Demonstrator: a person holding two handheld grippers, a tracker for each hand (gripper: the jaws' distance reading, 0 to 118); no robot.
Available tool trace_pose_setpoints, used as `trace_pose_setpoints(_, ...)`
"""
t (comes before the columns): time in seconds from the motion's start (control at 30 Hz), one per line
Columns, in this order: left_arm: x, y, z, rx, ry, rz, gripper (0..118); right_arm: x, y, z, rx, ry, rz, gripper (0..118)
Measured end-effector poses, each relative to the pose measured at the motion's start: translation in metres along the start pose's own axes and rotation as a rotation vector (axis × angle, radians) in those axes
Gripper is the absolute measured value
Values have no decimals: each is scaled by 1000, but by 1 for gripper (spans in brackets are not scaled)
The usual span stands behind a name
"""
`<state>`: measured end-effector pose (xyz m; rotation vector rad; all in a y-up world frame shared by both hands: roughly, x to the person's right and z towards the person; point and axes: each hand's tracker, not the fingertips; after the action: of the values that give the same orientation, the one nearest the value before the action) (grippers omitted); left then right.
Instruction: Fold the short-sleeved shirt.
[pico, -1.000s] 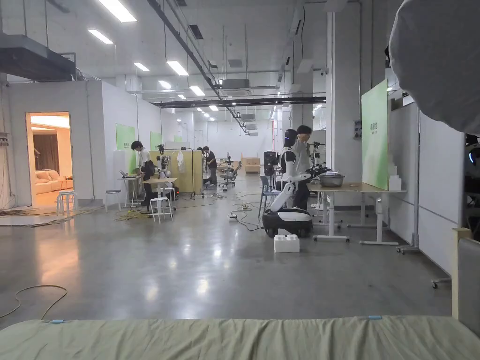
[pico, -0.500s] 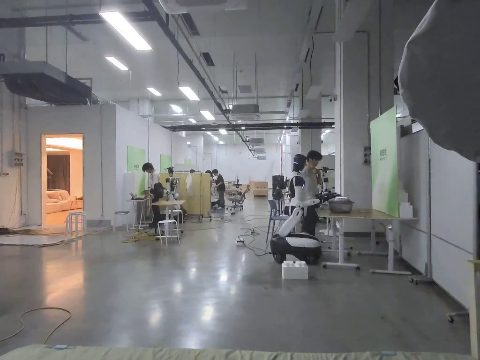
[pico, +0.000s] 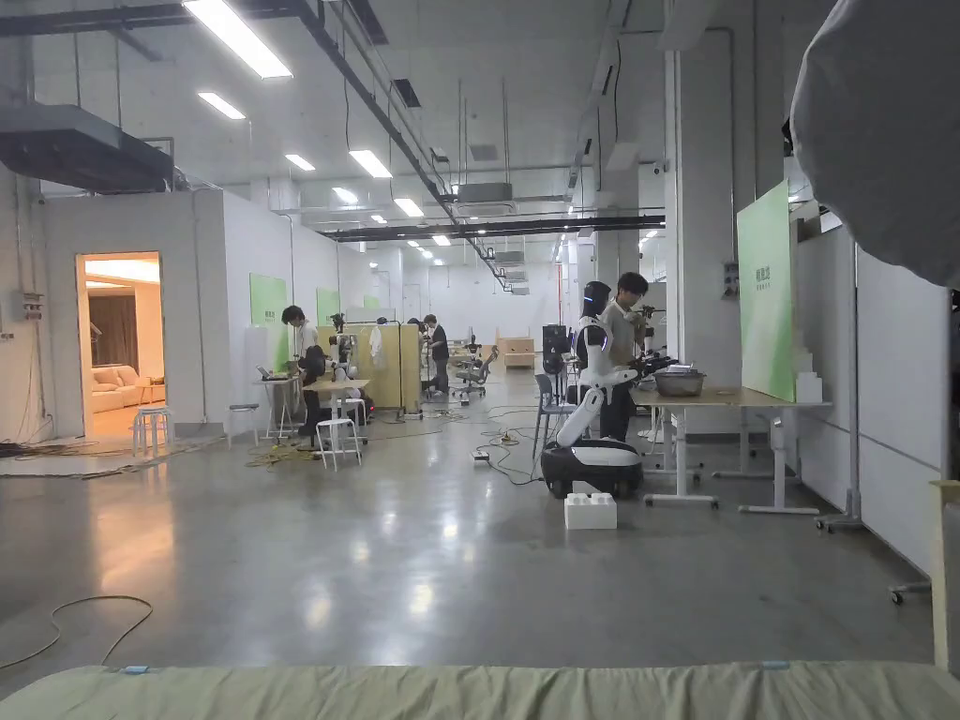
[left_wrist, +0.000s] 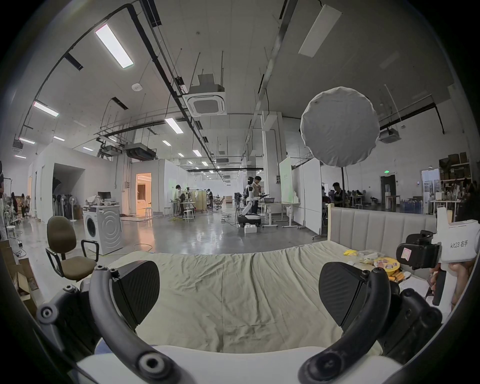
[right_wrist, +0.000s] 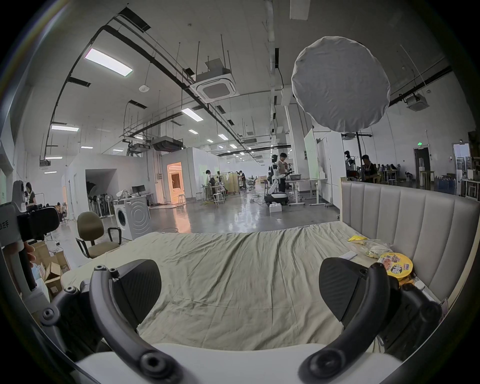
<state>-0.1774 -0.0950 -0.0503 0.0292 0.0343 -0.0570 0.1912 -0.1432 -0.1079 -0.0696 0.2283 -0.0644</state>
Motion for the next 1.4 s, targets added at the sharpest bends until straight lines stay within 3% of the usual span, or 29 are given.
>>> trace_pose_setpoints(0.57,1,-4,-2,-29,0,4,118,-3,0,-2,-2,-39,33,118)
trace_pose_setpoints(0.7,4,-6,-2,-44,26,-60,118,-1,3,-2,-2,-23,-15,118)
trace_pose_setpoints(0.77,6,-5,-2,-40,33,-78,118,2,4,-3,-34,-1,-84,118)
trace_pose_setpoints(0.83,4,-2,-2,-39,21,-46,118,4,7,-3,-19,41,-103,118)
trace_pose_setpoints(0.9,1,2,-1,-24,-10,36,118,6,11,-3,-40,64,-174,118)
trace_pose_setpoints(1.0,-1,7,1,-12,-16,50,118,3,21,-5,-79,25,-268,118)
trace_pose_setpoints(1.13,0,10,3,19,-49,66,118,-2,25,-4,-72,8,-293,118)
trace_pose_setpoints(1.23,1,10,4,7,-50,69,118,-8,33,-6,-179,-20,-257,118)
trace_pose_setpoints(1.4,1,9,4,-3,-42,71,118,-19,36,-4,-202,-101,-291,118)
